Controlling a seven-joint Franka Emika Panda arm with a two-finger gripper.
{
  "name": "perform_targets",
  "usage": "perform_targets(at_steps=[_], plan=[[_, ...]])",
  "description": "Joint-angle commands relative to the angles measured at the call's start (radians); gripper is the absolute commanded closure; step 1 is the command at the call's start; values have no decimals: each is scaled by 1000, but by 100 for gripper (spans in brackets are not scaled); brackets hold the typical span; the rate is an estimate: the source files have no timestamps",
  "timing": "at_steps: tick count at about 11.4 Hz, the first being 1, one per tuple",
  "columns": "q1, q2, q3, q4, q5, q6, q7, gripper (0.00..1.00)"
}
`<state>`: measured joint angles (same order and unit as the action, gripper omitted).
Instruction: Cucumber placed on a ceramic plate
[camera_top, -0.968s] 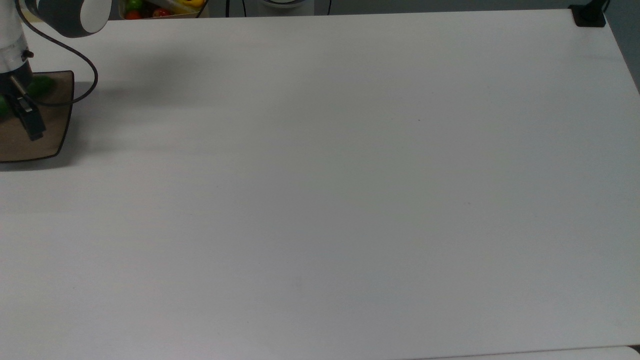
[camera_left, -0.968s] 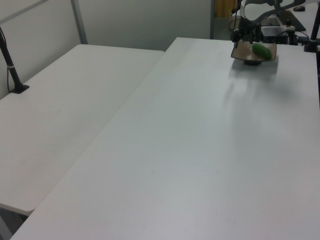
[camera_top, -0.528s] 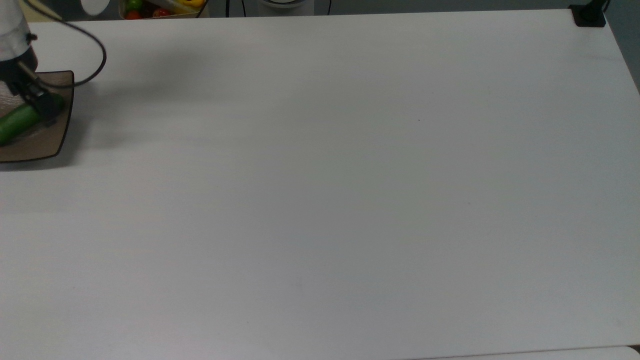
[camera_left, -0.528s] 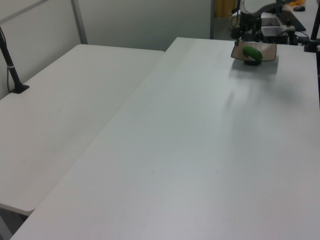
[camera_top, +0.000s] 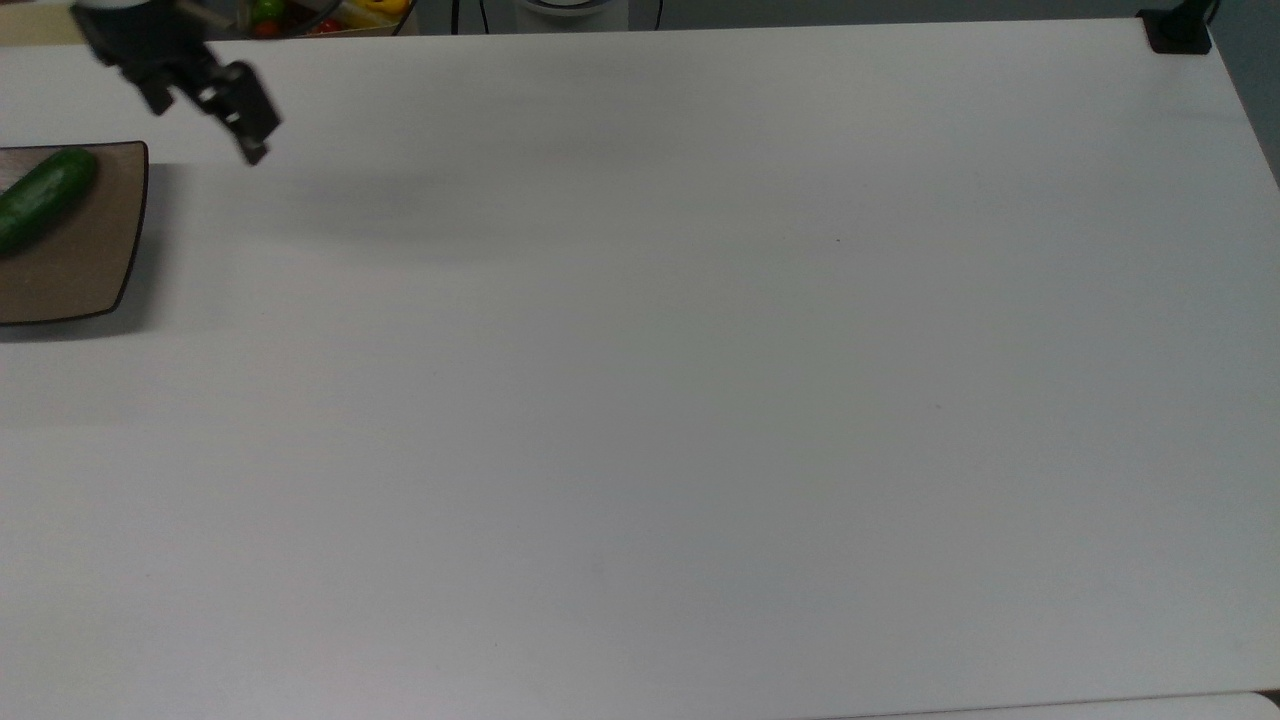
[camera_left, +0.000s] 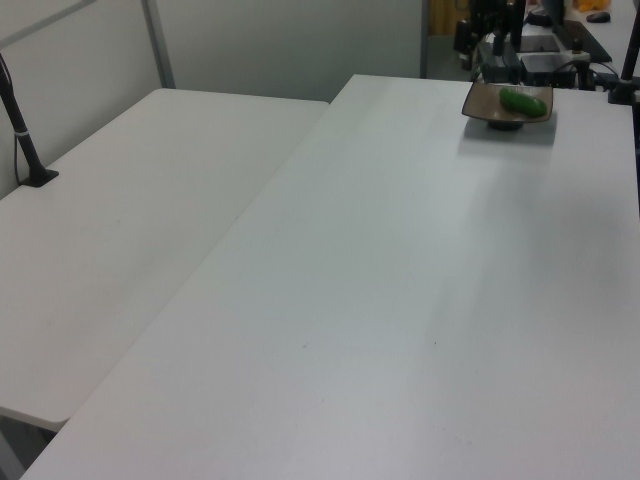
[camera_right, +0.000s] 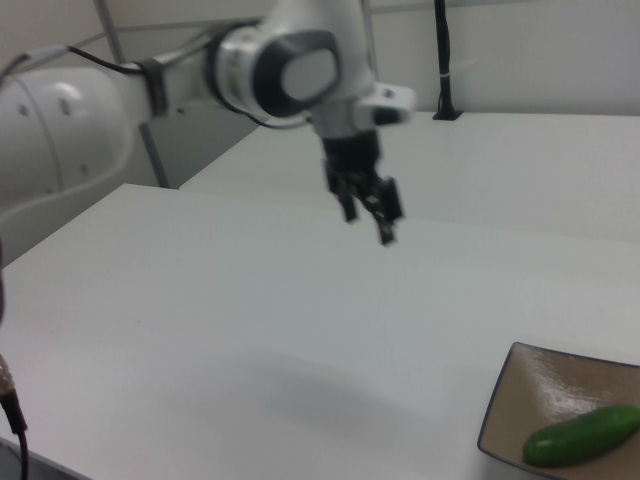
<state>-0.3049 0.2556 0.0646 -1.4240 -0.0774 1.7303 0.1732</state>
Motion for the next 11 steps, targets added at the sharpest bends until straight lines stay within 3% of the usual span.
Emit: perform_targets(at_steps=[1, 5, 11], plan=[[163, -131, -40, -130, 44, -18, -20, 0], [338, -254, -84, -277, 48, -5, -41, 0], [382, -272, -83, -306, 51, 18, -80, 0]])
